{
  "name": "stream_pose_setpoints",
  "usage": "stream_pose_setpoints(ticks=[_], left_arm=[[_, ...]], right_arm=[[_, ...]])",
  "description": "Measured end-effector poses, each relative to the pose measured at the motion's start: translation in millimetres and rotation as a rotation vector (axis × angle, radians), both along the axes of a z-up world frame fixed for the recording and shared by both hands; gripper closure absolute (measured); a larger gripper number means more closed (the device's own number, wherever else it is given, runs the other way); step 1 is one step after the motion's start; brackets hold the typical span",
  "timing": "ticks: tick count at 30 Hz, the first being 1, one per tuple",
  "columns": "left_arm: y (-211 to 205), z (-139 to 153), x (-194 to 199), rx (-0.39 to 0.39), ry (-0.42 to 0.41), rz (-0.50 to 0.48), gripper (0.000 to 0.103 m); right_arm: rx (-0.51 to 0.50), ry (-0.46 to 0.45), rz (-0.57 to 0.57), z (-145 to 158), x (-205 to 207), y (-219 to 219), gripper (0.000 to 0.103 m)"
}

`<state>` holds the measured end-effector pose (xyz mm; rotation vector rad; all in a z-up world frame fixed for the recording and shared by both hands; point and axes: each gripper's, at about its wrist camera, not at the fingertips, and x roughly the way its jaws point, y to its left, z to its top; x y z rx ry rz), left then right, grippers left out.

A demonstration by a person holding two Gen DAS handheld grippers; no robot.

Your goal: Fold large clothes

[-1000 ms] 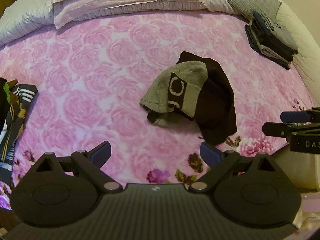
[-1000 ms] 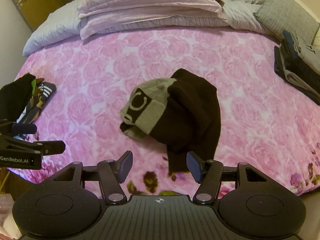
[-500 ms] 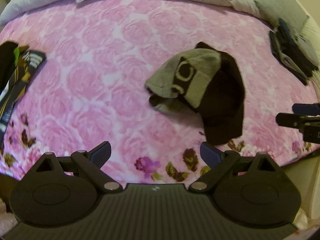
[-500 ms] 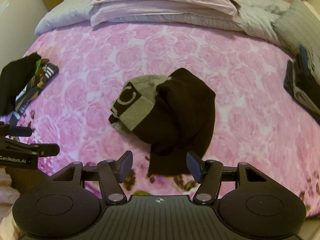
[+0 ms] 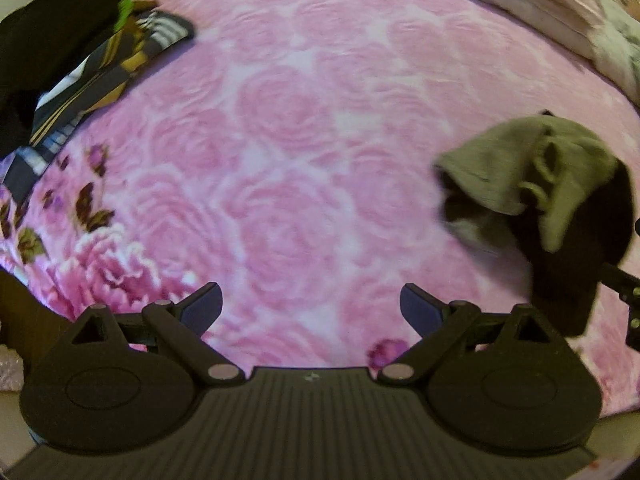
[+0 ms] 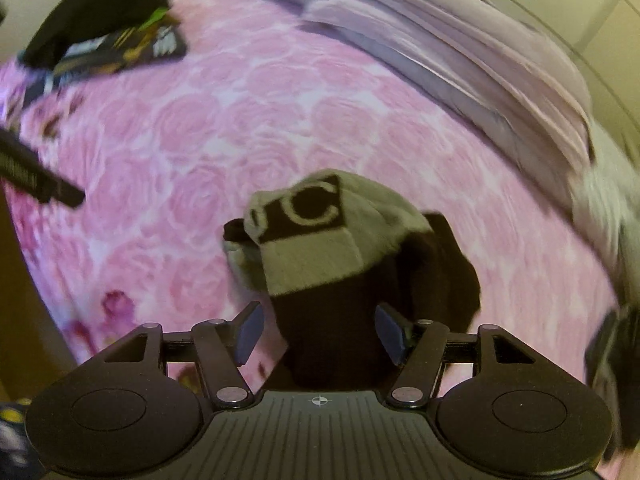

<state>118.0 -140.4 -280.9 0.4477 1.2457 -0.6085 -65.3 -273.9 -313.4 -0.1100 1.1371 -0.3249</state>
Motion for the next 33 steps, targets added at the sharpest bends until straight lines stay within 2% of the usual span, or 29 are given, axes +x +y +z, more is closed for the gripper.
stream_pose_setpoints(ticks=[5,9,10,11,12,15,20,25,28,33], left_arm=[[8,-24,15,0.028,0.003,0.044,0.009],[5,-39,17,0.038,0.006,0.046,0.012],[2,-42,18,0.042,0.009,0.04,0.014],[-1,-45,18,0.045,0.012,0.034,0.017],[-5,-47,17,0.045,0.014,0.026,0.018],[-21,-50,13,0.034,0.02,-0.005,0.021],[-68,-49,-5,-0.024,0.038,-0.09,0.021],[-126,-43,-40,-0.096,0.003,-0.271,0.021],[-153,-38,-64,-0.133,-0.035,-0.398,0.021],[-180,-38,-123,-0.139,-0.117,-0.676,0.021]], right_arm=[[-0.095,0.019,0.092,-43,38,8,0.04],[-0.155,0.047,0.108,-75,65,-4,0.04],[-0.166,0.044,0.112,-78,69,-11,0.049],[-0.165,0.02,0.112,-76,70,-18,0.098],[-0.156,-0.002,0.092,-70,68,-28,0.099],[-0.085,-0.143,-0.066,-25,47,-83,0.101],[-0.074,-0.248,-0.381,46,-17,-192,0.101],[-0.104,-0.216,-0.621,75,-98,-269,0.1],[-0.065,-0.211,-0.744,83,-143,-296,0.1],[-0.023,-0.171,-0.833,80,-188,-317,0.1]])
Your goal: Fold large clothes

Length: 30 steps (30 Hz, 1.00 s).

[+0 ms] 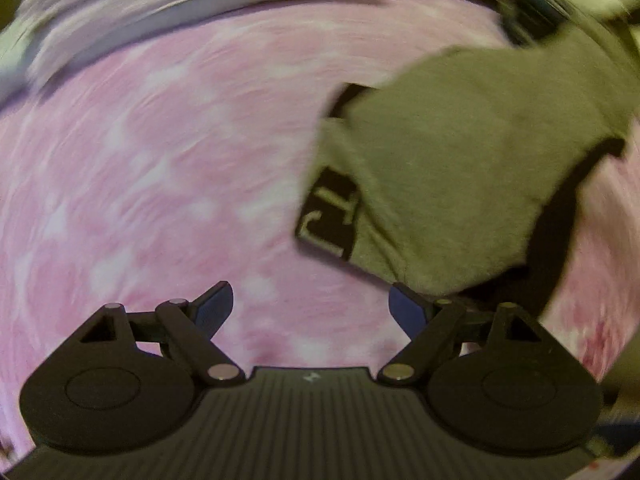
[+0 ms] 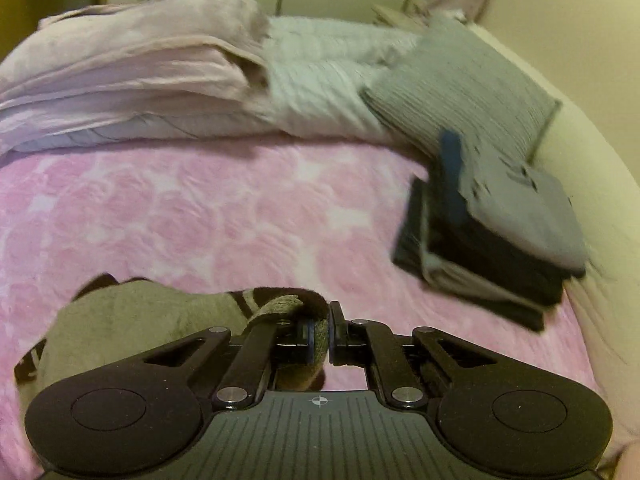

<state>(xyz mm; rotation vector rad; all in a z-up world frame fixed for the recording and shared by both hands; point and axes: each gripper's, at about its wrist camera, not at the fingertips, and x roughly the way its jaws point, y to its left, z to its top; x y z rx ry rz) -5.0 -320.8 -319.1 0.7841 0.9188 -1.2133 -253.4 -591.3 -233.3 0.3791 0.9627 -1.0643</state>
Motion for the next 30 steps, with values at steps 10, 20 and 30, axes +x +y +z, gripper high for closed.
stream_pose_setpoints(ticks=[10,20,30], left_arm=[[-4,-63,-97,-0.06,-0.443,-0.532,0.021],[-6,-93,-104,-0.115,-0.73,-0.794,0.097],[-15,73,-27,-0.287,-0.49,-0.134,0.099]], right_arm=[[0.087,0.011,-0.031,-28,-45,2,0.1],[0.098,-0.019,-0.043,-31,-77,17,0.1],[-0.119,-0.151,0.196,53,-77,40,0.103]])
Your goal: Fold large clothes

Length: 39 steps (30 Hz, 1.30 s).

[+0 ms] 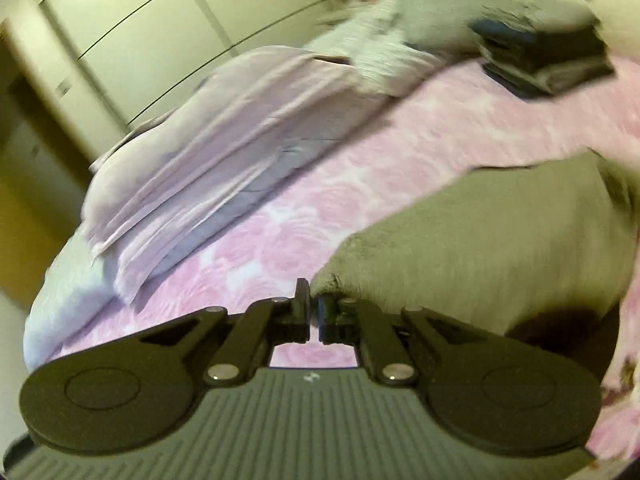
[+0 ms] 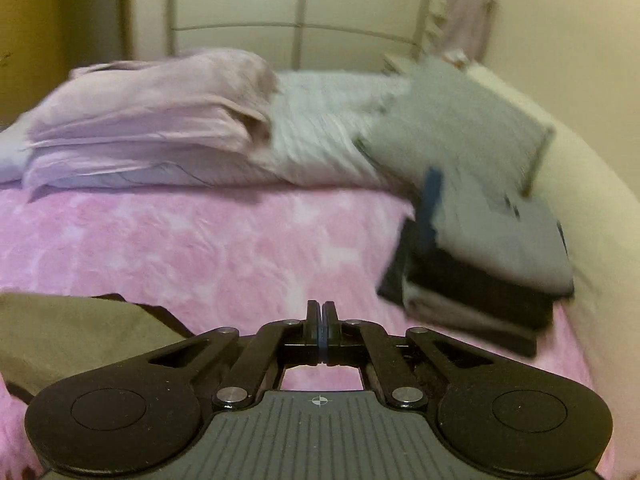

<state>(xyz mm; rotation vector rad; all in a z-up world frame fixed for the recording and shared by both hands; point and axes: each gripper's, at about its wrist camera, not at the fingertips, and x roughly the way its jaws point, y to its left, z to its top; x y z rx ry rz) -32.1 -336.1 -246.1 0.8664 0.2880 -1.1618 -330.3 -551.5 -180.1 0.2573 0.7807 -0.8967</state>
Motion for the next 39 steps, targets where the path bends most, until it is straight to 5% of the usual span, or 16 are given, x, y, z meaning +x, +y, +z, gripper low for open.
stream_pose_setpoints(ticks=[3,5,6,10,14,21,22,23,24,29,35,39], left_arm=[[3,12,-11,0.003,-0.002,0.004,0.099],[4,10,-17,0.01,-0.008,-0.007,0.099],[4,7,-17,0.011,-0.012,-0.011,0.099],[4,-10,-18,0.055,-0.027,-0.017,0.099],[8,-23,-12,0.08,-0.044,-0.035,0.098],[11,-62,7,0.108,-0.06,-0.078,0.098],[11,-70,10,0.113,-0.059,-0.081,0.098],[12,-75,12,0.118,-0.06,-0.082,0.099],[12,-79,13,0.121,-0.061,-0.085,0.099],[21,-60,20,0.049,-0.027,-0.081,0.099],[23,20,28,-0.114,0.026,-0.046,0.099],[34,92,31,-0.263,0.008,-0.021,0.099]], right_arm=[[0.003,0.067,0.084,-10,6,25,0.096],[0.01,0.122,0.153,-33,7,51,0.041],[0.005,0.14,0.198,-47,6,67,0.036],[0.065,0.3,0.457,-123,8,137,0.036],[-0.027,0.461,0.658,-189,17,188,0.036],[-0.129,0.5,0.674,-267,49,192,0.04],[-0.15,0.51,0.665,-276,52,190,0.052],[-0.142,0.473,0.661,-278,54,188,0.087],[-0.124,0.454,0.64,-277,56,185,0.103],[-0.188,0.328,0.443,-215,41,174,0.103],[-0.45,0.119,0.138,-71,27,126,0.103],[-0.557,-0.061,0.052,17,24,104,0.103]])
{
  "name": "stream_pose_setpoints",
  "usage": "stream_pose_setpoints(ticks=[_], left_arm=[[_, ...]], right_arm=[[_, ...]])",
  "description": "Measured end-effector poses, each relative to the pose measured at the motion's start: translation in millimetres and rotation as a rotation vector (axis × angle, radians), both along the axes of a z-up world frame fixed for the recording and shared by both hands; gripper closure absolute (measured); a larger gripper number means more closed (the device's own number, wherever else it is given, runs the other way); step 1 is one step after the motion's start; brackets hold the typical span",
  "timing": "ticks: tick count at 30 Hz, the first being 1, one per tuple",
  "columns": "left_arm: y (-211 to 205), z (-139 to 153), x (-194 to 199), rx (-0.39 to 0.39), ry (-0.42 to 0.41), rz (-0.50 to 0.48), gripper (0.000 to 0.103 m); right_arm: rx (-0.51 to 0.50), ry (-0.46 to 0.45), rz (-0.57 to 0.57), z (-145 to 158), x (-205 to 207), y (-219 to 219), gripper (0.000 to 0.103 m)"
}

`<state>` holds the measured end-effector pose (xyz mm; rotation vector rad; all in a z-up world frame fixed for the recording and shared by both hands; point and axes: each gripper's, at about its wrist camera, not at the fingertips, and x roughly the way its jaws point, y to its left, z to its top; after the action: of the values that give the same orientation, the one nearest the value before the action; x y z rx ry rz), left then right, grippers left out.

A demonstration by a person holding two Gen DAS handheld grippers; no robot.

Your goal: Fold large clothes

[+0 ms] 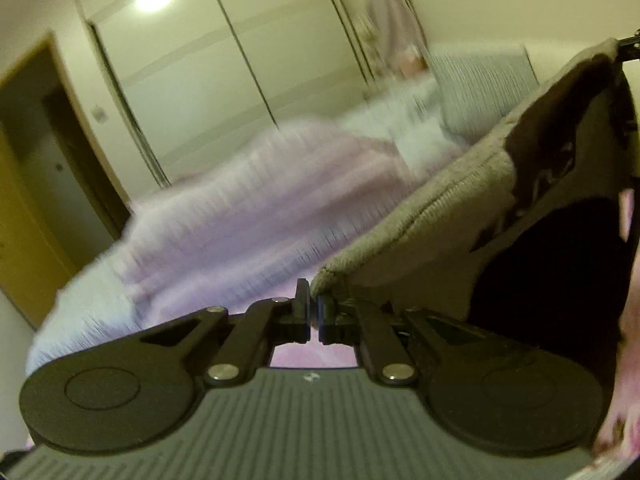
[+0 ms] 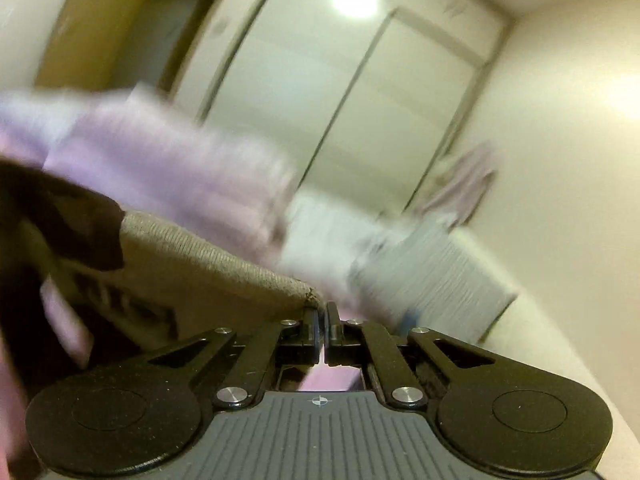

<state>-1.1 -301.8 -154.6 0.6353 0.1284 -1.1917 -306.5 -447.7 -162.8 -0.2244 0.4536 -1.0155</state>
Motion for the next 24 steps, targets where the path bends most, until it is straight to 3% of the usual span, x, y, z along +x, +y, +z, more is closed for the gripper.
stream_pose_setpoints(ticks=[6,10,16,21,24], left_arm=[[52,100,-10,-0.18,-0.091,0.068,0.099],[105,134,-23,-0.226,-0.125,0.113,0.099],[160,160,-51,-0.189,-0.166,0.162,0.099],[166,185,-41,-0.184,-0.181,0.2,0.099],[150,193,-22,-0.173,-0.192,0.195,0.099]], right_arm=[[-0.1,-0.175,0.125,94,-11,25,0.103],[-0.127,-0.204,0.268,129,-25,57,0.103],[-0.062,-0.18,0.391,150,-40,100,0.103],[-0.03,-0.132,0.411,159,-42,112,0.103],[-0.02,-0.11,0.41,161,-22,96,0.103]])
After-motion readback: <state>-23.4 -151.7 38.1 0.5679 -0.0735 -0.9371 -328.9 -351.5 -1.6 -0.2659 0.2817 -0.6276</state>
